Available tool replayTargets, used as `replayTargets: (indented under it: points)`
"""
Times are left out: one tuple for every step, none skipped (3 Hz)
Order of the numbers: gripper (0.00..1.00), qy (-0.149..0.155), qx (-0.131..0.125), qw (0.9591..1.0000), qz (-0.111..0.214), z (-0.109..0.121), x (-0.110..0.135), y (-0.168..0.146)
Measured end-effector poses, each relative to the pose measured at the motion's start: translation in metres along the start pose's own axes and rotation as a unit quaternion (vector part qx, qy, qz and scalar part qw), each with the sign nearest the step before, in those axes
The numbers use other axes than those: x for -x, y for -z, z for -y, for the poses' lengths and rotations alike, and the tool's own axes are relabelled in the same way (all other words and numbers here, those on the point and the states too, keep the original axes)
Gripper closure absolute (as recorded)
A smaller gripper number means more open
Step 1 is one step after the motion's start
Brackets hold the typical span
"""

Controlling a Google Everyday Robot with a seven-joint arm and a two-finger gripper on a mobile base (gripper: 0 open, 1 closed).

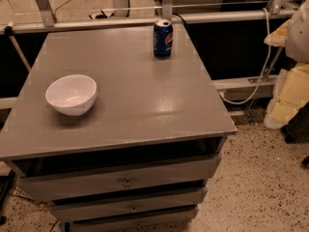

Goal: Knock pepsi can over

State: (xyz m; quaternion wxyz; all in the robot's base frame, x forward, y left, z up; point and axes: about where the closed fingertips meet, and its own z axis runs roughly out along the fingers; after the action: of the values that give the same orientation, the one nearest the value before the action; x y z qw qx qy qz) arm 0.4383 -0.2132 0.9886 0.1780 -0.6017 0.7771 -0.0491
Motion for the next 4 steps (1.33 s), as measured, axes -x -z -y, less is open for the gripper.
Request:
replayTargets:
  points:
    - [0.0, 0.0, -0.001, 1.0, 0.001, 0.001, 0.001, 0.0]
    - [0.0, -0.004, -0.004, 0.9997, 0.022, 0.012, 0.011, -0.009]
    - [0.0, -0.017, -0.006, 0.9988, 0.045, 0.028, 0.026, -0.025]
    - [0.0, -0.017, -0.006, 0.9988, 0.045, 0.028, 0.026, -0.025]
